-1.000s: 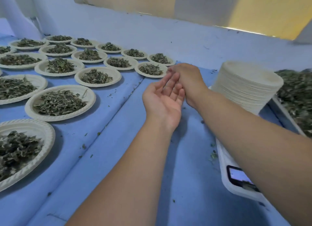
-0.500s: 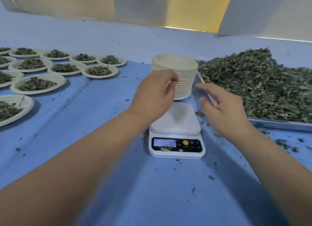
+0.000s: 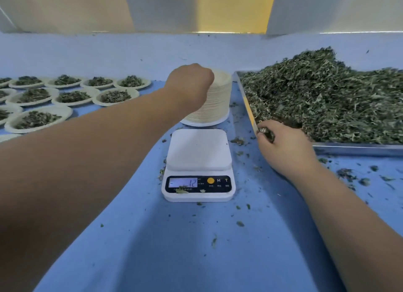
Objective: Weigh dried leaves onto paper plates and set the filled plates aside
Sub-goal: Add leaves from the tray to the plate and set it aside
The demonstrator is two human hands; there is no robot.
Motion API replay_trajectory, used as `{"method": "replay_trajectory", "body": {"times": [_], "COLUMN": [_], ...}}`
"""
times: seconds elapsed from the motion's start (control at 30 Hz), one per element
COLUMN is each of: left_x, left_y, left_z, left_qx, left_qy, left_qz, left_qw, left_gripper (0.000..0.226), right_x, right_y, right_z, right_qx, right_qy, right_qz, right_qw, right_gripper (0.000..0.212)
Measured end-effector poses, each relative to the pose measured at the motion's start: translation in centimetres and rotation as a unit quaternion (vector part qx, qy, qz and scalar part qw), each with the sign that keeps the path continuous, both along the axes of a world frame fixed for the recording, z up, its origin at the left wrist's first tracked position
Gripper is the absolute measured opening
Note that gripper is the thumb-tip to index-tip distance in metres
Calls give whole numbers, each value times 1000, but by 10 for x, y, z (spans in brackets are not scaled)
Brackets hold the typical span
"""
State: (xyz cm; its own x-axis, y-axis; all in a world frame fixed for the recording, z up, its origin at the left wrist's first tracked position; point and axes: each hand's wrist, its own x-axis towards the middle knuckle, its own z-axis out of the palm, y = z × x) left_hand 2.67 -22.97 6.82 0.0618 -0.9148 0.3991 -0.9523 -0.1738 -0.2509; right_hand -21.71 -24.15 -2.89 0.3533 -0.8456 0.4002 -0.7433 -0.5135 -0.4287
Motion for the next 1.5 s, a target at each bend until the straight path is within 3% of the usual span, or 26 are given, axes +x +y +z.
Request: {"method": "replay_trajectory", "body": {"times": [0.23, 0.6, 0.7, 0.83, 0.93, 1.03, 1.17, 1.3, 1.37, 1.5], "left_x": [2, 2, 3, 4, 9, 13, 15, 17, 17, 23], "left_y": [3, 7, 8, 12, 13, 17, 35, 62, 77, 97], "left_z": [6, 6, 3, -1, -7, -16, -42, -69, -80, -97], "left_qx": [51, -9, -46, -105, -142, -211, -318, -359, -362, -315], "left_qy": [-118, -53, -19, 8, 67, 210, 370, 469, 477, 483], "left_qz": [-52, -93, -91, -42, -16, -20, -68, -112, -131, -140], "left_qw": [990, 994, 995, 994, 988, 954, 870, 799, 790, 805], "left_gripper": [21, 74, 58, 19, 17, 28, 29, 36, 36, 37], "right_x": [2, 2, 3, 4, 5, 5, 4, 4, 5, 5], "right_y": [3, 8, 10, 10, 10, 10, 9, 9, 9, 9], "right_z": [0, -1, 0, -1, -2, -2, -2, -2, -2, -3], "right_qx": [2, -13, -15, -21, -20, -18, -22, -29, -27, -30], "right_qy": [-18, 26, 31, 36, 39, 37, 33, 29, 32, 35], "right_qz": [4, 17, 14, 10, 6, 1, -2, -4, -8, -7], "right_qw": [1000, 999, 999, 999, 999, 999, 999, 999, 999, 999], "right_gripper": [31, 35, 35, 34, 35, 36, 38, 40, 41, 39]}}
